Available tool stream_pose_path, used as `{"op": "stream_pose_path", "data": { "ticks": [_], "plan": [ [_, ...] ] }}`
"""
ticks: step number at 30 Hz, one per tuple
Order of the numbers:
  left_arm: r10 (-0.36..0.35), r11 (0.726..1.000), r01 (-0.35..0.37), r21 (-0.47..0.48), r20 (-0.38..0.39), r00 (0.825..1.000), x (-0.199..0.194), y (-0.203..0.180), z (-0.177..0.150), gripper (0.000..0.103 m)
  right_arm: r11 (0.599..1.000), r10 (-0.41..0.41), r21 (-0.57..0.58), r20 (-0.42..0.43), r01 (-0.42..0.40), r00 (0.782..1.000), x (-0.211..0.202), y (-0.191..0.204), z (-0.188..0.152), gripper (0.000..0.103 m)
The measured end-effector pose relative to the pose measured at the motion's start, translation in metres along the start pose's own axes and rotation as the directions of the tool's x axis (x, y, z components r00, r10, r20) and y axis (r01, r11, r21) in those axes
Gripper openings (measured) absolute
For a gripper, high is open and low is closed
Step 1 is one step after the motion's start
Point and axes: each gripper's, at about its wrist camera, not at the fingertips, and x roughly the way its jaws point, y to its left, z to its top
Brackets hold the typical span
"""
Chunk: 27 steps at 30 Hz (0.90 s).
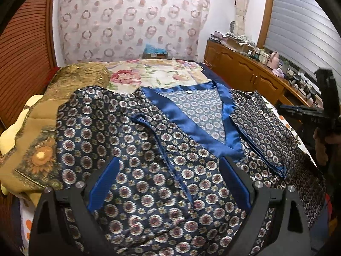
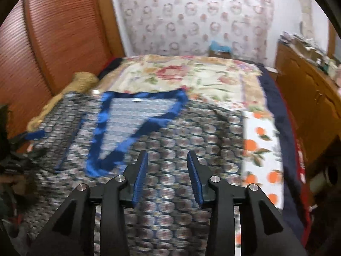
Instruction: Fold small clothes
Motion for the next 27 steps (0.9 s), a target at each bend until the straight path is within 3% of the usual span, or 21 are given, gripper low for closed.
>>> {"op": "stream_pose_path", "data": {
  "ticks": [2, 11, 14, 16, 18, 27],
  "plan": [
    [0.013, 1.0, -0.013, -0.004, 0.004, 1.0, 0.0, 0.006, 0.003, 0.095, 0.998, -0.07, 0.002, -0.032, 0.07, 0.997, 0.006, -0.013, -0.005, 0.038],
    [0.056, 0.998, -0.056, -0.024, 0.018, 0.998, -0.002, 0.023, 0.008, 0.095, 0.975, -0.224, -0.027, -0.14, 0.222, 0.965, 0.047, -0.041, -0.014, 0.038],
    [0.063, 0.998, -0.062, -0.029, 0.015, 0.998, -0.001, 0.025, 0.007, 0.095, 0.972, -0.236, -0.054, -0.148, 0.23, 0.96, 0.053, -0.042, -0.018, 0.027],
    [0.067, 0.997, -0.066, -0.034, 0.013, 0.998, -0.001, 0.028, 0.007, 0.095, 0.975, -0.218, -0.068, -0.147, 0.21, 0.965, 0.052, -0.043, -0.019, 0.007],
    [0.07, 0.997, -0.07, -0.039, 0.011, 0.997, 0.0, 0.03, 0.008, 0.095, 0.974, -0.22, -0.08, -0.144, 0.211, 0.965, 0.05, -0.043, -0.02, 0.002],
    [0.104, 0.993, -0.103, -0.053, 0.026, 0.994, -0.003, 0.053, 0.02, 0.095, 0.96, -0.277, 0.032, -0.072, 0.28, 0.958, 0.013, -0.086, -0.012, 0.0]
  ]
}}
